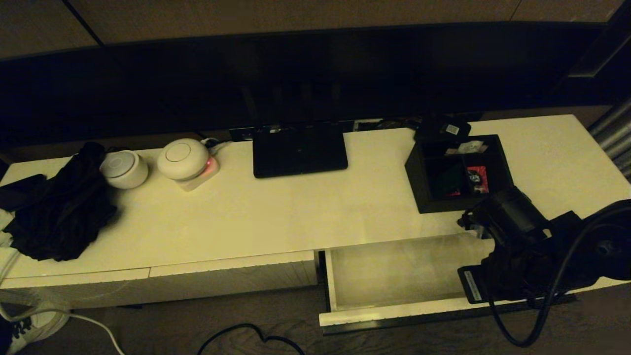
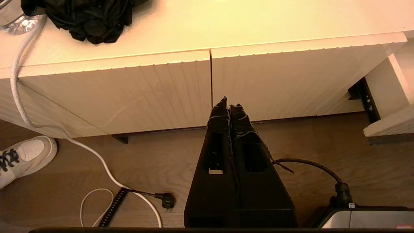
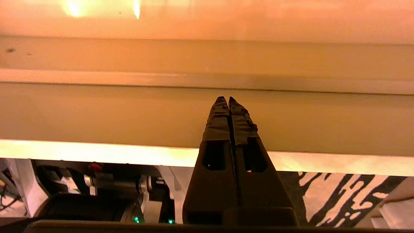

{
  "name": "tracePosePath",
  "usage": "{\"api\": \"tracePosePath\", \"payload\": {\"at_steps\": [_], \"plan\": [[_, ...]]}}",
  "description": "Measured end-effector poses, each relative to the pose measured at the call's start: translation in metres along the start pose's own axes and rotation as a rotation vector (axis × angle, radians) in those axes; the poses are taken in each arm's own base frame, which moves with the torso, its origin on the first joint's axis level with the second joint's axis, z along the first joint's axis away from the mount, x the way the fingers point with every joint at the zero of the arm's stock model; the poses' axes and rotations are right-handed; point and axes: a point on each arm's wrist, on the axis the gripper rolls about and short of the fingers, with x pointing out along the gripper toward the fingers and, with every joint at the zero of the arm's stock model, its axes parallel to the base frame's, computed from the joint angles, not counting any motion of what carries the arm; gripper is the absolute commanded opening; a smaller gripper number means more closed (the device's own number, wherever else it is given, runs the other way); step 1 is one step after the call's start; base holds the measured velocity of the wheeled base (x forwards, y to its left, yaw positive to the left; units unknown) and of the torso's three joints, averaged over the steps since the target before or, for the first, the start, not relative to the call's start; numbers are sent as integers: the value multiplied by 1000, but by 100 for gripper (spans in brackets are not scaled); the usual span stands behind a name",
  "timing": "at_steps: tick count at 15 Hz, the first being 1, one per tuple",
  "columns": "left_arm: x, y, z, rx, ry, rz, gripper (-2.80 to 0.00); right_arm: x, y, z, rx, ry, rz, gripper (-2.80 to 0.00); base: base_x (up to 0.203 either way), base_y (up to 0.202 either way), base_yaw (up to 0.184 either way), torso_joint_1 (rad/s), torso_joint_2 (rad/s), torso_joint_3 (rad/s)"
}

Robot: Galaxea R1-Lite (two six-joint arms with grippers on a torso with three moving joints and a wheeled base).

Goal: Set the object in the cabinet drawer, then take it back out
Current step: Open the drawer

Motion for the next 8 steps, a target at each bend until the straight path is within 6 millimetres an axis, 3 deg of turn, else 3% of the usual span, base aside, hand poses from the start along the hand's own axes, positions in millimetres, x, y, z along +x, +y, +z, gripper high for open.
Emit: {"api": "tracePosePath", "payload": {"at_steps": [8], "plan": [[0, 0, 0, 0, 0, 0, -280, 3, 1, -12, -22, 110, -26, -280, 0, 0, 0, 0, 0, 0]]}}
